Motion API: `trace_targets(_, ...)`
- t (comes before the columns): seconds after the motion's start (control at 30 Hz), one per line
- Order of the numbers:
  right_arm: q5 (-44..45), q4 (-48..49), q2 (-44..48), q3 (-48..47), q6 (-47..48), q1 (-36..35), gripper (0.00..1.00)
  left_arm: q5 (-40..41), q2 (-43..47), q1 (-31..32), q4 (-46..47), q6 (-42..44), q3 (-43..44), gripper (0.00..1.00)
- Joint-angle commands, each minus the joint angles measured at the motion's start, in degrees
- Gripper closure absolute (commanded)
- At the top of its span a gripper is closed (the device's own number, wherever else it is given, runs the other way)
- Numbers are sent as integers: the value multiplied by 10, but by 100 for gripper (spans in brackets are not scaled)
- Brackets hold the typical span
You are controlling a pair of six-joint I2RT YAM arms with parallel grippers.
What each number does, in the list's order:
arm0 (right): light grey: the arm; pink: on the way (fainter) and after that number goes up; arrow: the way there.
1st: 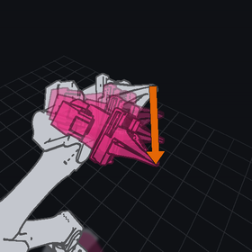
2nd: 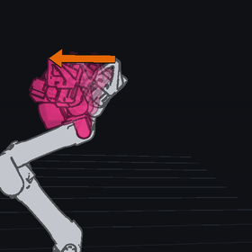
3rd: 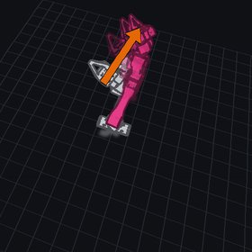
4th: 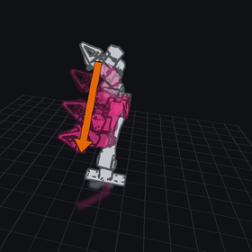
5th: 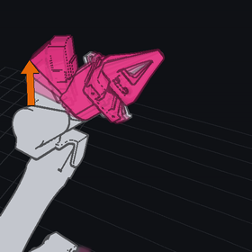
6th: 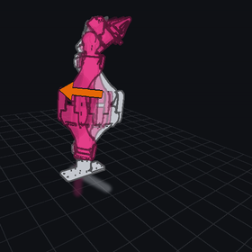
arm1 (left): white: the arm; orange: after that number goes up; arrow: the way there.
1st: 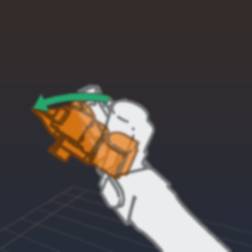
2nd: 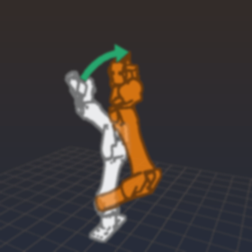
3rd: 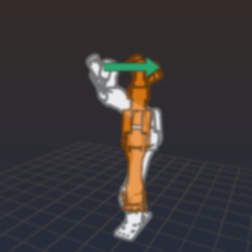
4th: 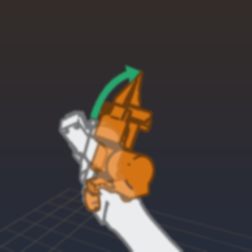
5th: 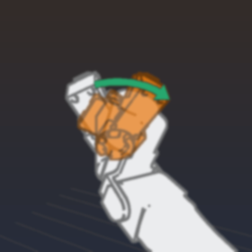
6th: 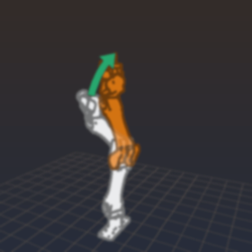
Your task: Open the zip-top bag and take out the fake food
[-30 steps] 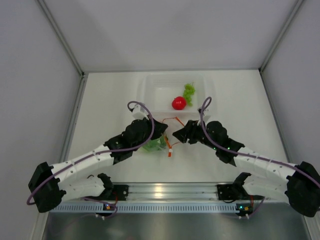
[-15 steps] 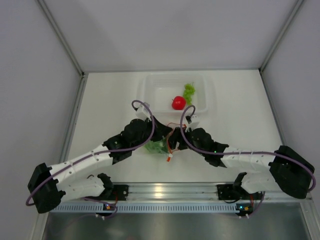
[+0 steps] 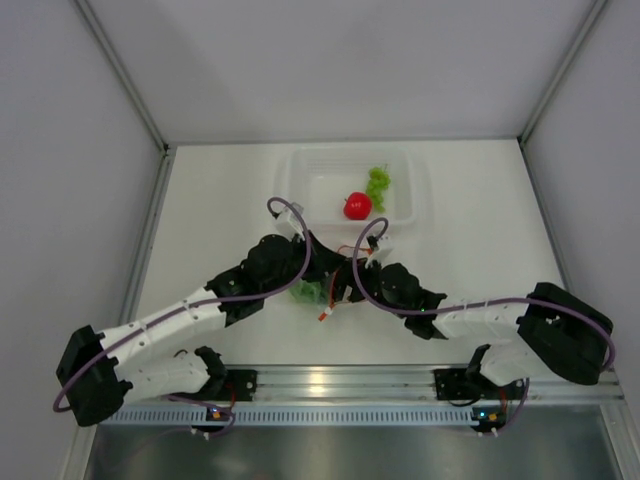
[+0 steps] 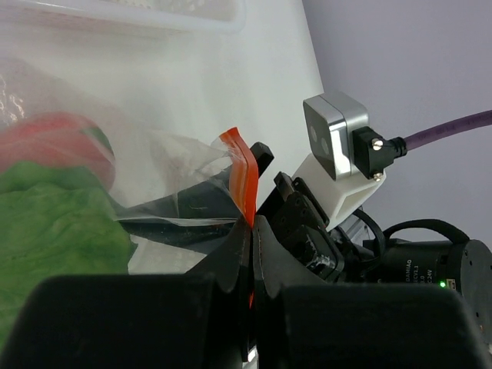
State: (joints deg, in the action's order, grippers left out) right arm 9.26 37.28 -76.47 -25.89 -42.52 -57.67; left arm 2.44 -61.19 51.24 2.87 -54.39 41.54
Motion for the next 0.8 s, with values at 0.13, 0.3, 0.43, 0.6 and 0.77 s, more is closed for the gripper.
trace_targets(0.13,13,97,-61,-20,6,-13,29,-62,10,9,48,-2,21,100)
trace_targets(0.3,59,77,-109,-42,-2,-25,43,-79,15,9,61,-10,18,100)
trace_targets(0.43,81,121,-134,-47,-6,-28,59,-97,16,10,85,-22,7,100)
trace_targets(0.6,91,141,-156,-66,22,-28,77,-95,23,9,89,-22,-1,100)
trace_targets(0.77,110,138,-138,-59,45,-28,100,-32,43,8,79,-15,-23,100)
